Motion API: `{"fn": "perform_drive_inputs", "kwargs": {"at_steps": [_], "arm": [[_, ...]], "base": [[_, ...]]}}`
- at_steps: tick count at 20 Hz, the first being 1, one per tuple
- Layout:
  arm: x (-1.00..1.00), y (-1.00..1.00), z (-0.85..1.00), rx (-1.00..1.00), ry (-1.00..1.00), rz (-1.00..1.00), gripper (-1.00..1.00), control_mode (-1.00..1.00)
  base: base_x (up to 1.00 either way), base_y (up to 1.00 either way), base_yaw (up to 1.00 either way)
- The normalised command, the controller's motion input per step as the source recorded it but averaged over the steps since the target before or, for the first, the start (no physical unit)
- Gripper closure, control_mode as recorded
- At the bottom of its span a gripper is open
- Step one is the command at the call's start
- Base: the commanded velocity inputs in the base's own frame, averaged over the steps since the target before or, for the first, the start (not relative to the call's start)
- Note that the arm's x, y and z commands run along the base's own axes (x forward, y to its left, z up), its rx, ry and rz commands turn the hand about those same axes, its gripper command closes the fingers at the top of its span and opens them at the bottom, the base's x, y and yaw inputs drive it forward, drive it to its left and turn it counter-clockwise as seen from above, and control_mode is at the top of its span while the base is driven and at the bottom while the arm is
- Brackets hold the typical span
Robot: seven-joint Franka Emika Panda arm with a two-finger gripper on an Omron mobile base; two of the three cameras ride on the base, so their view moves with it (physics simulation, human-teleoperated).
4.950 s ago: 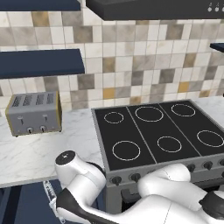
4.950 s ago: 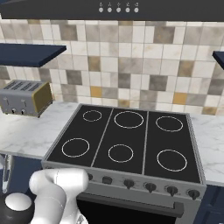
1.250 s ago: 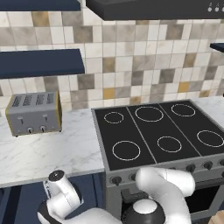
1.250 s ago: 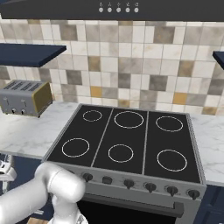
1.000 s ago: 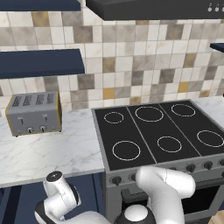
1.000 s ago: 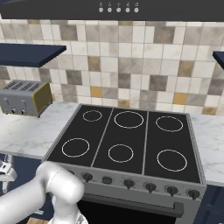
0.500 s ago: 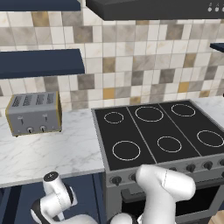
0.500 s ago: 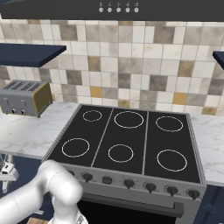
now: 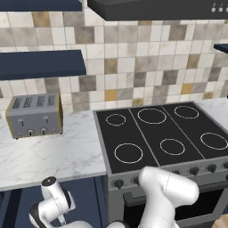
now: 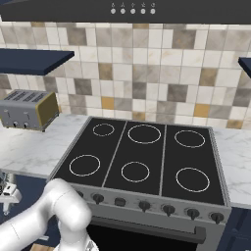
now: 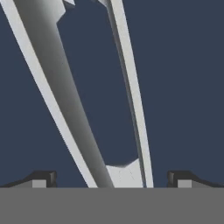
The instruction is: Take the tongs from the drawer on the left and place them on the dining counter next to the tray containing the kebab skewer.
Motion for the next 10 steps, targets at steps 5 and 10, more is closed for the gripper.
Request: {"fn": "perform_drive_inputs", "kwargs": {"at_steps": [5, 10], "arm": [[0.0, 0.0, -0.41, 0.0, 0.06, 0.0, 1.0, -1.0], [-0.02, 0.0, -0.15, 0.0, 0.0, 0.0, 1.0, -1.0]], "base": [[0.0, 0.0, 0.0], [0.0, 0.0, 0.0]]}}
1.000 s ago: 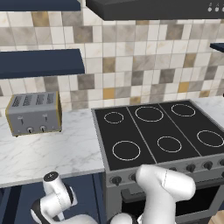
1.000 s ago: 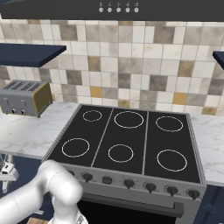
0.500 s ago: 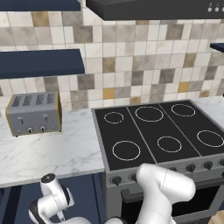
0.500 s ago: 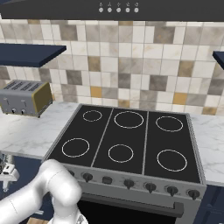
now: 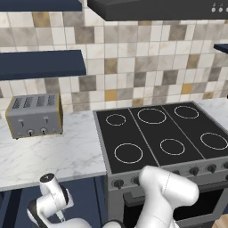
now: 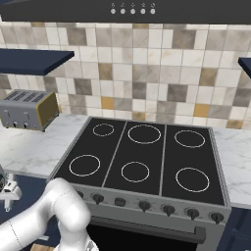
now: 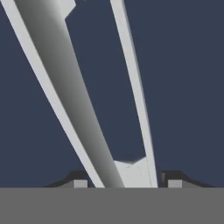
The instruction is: Take the tongs from the drawer on the left and place them on the dining counter next to the tray containing the kebab skewer.
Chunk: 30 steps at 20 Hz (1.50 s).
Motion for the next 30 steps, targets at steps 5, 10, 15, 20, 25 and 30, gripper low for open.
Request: {"fn": "perform_drive_inputs", "kwargs": {"at_steps": [5, 10, 15, 20, 25, 30], "arm": [[-0.25, 0.0, -0.14, 0.0, 0.01, 0.0, 1.0, -1.0], [-0.42, -0.01, -0.04, 0.0, 0.0, 0.0, 1.0, -1.0], [-0.3, -0.21, 0.34, 0.0, 0.0, 0.01, 1.0, -1.0], [-0.51, -0.26, 0.47, 0.0, 0.0, 0.07, 1.0, -1.0], [-0.71, -0.17, 0.39, 0.0, 0.0, 0.08, 1.0, -1.0], [-0.64, -0.3, 0.69, 0.0, 0.0, 0.01, 1.0, -1.0]], "base": [[0.0, 0.0, 0.0], [0.0, 0.0, 0.0], [0.0, 0.0, 0.0], [0.0, 0.0, 0.0], [0.0, 0.0, 0.0], [0.0, 0.0, 0.0]]}}
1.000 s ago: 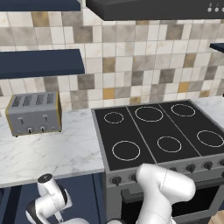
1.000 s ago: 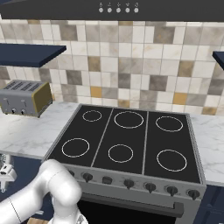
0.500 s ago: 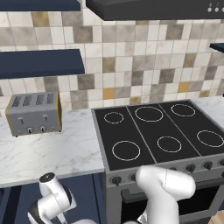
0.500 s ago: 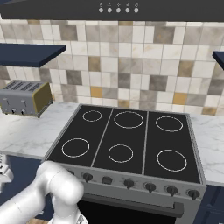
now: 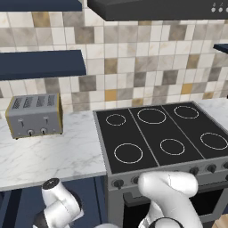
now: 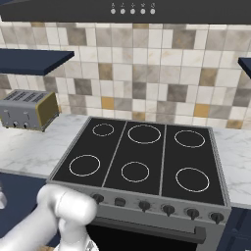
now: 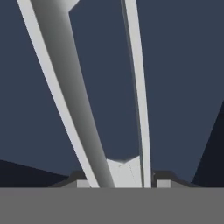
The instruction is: Take the tongs from the drawer on the left and place them on the dining counter next to the tray containing the kebab skewer.
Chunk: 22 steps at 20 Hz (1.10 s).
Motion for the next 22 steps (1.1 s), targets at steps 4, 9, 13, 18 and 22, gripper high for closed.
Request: {"fn": "perform_drive_inputs", "kwargs": {"at_steps": [4, 9, 13, 18, 22], "arm": [[-0.51, -0.37, 0.84, 0.0, 0.0, 0.0, 1.0, -1.0], [-0.11, -0.3, 0.84, 0.0, -0.11, 0.0, 1.0, -1.0], [0.0, -0.26, 0.84, 0.0, -0.16, 0.0, 1.0, -1.0], [0.0, -0.23, 0.89, 0.02, -0.07, 0.0, 1.0, -1.0], [0.0, -0.29, 0.88, 0.08, 0.0, 0.0, 1.0, -1.0]], "base": [[0.0, 0.0, 0.0], [0.0, 0.0, 0.0], [0.0, 0.0, 0.0], [0.0, 0.0, 0.0], [0.0, 0.0, 0.0]]}}
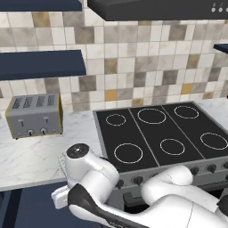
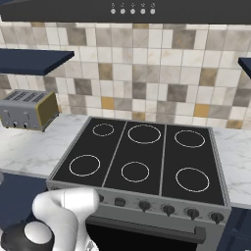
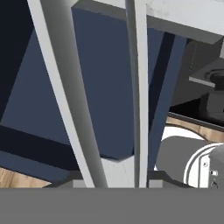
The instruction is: Take the tongs from the drawer on the left and place them on the dining counter next to the tray containing the kebab skewer.
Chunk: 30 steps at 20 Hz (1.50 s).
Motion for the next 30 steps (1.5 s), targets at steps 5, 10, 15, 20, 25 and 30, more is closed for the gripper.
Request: {"fn": "perform_drive_inputs", "kwargs": {"at_steps": [5, 10, 15, 20, 25, 30], "arm": [[0.17, -0.4, 0.8, 0.09, 0.0, 0.0, 1.0, -1.0], [0.45, -0.4, 0.42, 0.02, 0.0, 0.0, 1.0, -1.0], [0.38, -0.5, 0.23, 0.0, 0.0, 0.0, 1.0, -1.0], [0.14, -0.49, 0.01, 0.0, 0.0, 0.0, 1.0, -1.0], [0.18, -0.47, 0.33, 0.0, 0.0, -0.02, 1.0, -1.0], [0.33, -0.45, 0.55, 0.0, 0.0, -0.03, 1.0, -1.0]], "base": [[0.0, 0.0, 0.0], [0.0, 0.0, 0.0], [0.0, 0.0, 0.0], [0.0, 0.0, 0.0], [0.0, 0.0, 0.0], [0.0, 0.0, 0.0]]}}
